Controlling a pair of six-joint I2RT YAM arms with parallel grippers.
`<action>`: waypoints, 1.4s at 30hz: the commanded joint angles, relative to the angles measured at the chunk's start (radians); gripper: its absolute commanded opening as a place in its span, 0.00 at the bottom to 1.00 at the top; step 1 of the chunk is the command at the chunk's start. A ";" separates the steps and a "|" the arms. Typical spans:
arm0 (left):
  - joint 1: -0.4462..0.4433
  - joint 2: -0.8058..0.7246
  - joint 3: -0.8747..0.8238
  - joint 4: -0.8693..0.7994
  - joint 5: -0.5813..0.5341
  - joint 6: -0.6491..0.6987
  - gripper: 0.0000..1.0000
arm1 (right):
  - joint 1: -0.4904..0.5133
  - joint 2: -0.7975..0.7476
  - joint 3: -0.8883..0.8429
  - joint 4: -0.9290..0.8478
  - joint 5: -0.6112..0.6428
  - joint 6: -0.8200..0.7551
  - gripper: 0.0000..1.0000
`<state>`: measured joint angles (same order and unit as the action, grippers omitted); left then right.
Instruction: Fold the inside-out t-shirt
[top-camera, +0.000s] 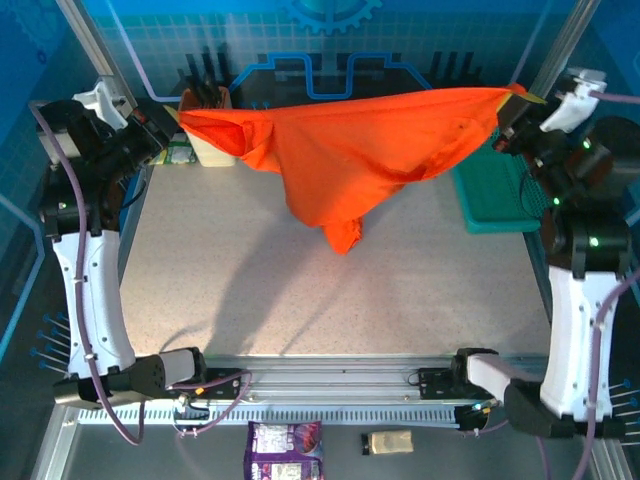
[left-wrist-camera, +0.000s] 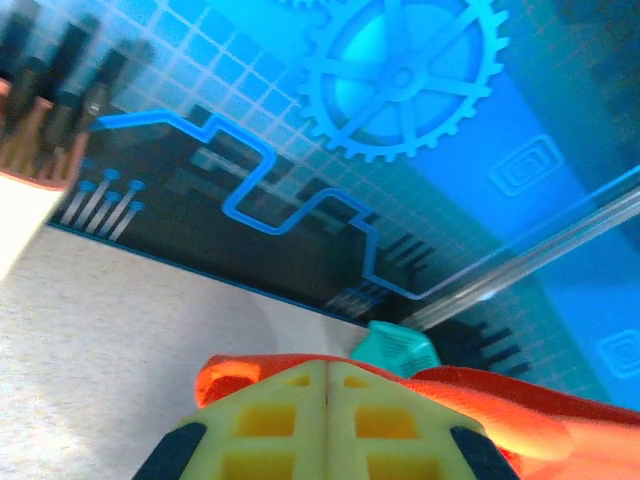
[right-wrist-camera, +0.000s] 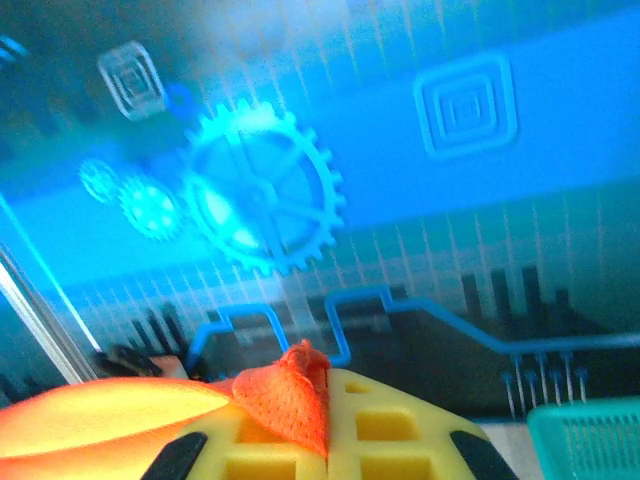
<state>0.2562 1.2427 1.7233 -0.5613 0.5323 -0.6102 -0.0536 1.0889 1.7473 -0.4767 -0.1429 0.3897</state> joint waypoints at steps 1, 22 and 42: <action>0.058 0.024 0.086 0.147 0.079 -0.126 0.00 | -0.022 -0.010 -0.088 0.085 -0.022 0.067 0.00; -0.066 0.022 -0.050 0.322 0.073 -0.211 0.00 | -0.122 0.014 -0.061 -0.004 0.017 0.088 0.00; -0.063 -0.050 0.328 0.045 0.077 -0.033 0.00 | -0.120 -0.009 0.015 -0.151 -0.062 0.059 0.00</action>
<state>0.1848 1.2118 2.0003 -0.4801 0.6415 -0.6773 -0.1638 1.1061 1.7073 -0.5941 -0.1982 0.4664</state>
